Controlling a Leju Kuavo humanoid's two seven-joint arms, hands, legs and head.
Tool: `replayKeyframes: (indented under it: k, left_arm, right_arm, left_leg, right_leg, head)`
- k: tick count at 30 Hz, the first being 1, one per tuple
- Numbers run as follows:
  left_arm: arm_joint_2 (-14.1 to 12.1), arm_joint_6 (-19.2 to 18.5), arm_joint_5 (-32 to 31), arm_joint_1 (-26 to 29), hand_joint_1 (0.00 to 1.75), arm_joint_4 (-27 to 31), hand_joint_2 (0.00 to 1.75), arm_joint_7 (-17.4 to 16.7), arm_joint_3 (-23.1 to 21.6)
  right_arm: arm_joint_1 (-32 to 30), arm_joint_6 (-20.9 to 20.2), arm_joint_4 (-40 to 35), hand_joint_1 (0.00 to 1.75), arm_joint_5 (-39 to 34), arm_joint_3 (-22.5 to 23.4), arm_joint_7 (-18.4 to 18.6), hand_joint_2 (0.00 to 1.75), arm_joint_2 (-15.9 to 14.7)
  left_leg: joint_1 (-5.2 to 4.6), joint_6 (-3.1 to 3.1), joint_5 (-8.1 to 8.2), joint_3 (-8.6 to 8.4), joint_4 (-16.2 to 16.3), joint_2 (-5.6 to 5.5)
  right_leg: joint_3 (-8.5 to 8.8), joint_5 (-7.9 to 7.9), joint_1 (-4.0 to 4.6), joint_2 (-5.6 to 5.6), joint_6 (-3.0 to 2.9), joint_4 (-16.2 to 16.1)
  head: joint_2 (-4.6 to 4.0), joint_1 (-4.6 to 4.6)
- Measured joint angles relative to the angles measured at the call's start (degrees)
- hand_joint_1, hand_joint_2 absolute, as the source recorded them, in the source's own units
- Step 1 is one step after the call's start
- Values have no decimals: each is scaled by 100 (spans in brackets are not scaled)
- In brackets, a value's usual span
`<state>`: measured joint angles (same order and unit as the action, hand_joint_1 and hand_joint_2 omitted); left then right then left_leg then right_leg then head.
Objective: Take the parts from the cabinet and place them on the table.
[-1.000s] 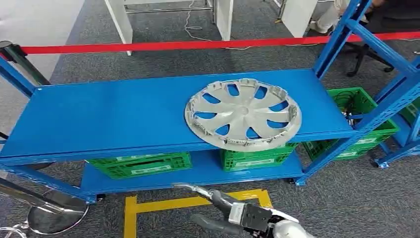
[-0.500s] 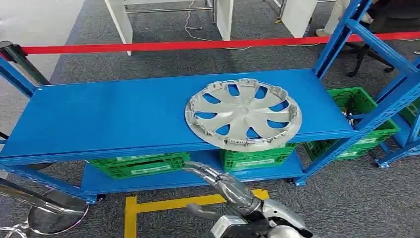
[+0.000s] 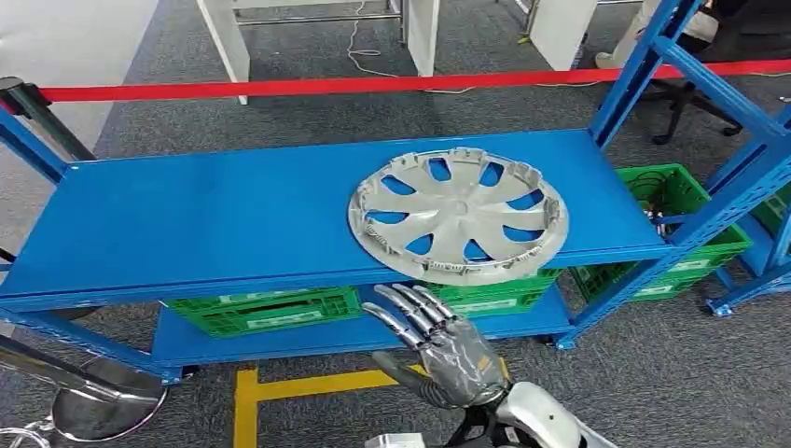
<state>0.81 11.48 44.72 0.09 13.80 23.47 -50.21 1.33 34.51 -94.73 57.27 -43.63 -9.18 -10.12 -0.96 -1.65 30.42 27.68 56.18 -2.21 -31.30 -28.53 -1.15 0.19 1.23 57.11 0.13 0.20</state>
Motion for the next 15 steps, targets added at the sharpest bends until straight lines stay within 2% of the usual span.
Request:
replayKeyframes:
  k: [2, 4, 11, 15]
  left_arm:
    - [-98, 407, -133, 91, 0, 389, 0, -41, -28]
    - [-230, 611, -231, 205, 0, 839, 0, -136, -46]
    - [-515, 629, -269, 403, 0, 1774, 0, -420, -116]
    - [-612, 598, -255, 467, 0, 2045, 0, -428, -122]
  right_arm:
    - [-32, 85, 54, 0, 394, 4, 183, 175, 0]
    - [-46, 129, 133, 0, 728, 4, 323, 175, 0]
    - [-35, 127, 426, 0, 1184, 9, 603, 175, 0]
    - [-31, 127, 538, 0, 1234, 11, 631, 175, 0]
  left_leg:
    - [0, 0, 0, 1, 0, 0]
    - [0, 0, 0, 0, 0, 0]
    - [1, 0, 0, 2, -1, 0]
    - [1, 0, 0, 2, 0, 0]
  right_leg:
    - [0, 0, 0, 0, 0, -1]
    - [0, 0, 0, 1, 0, -1]
    - [2, 0, 0, -1, 0, 0]
    - [3, 0, 0, -1, 0, 0]
  head:
    - [0, 2]
    - [0, 0]
    - [0, 2]
    - [0, 2]
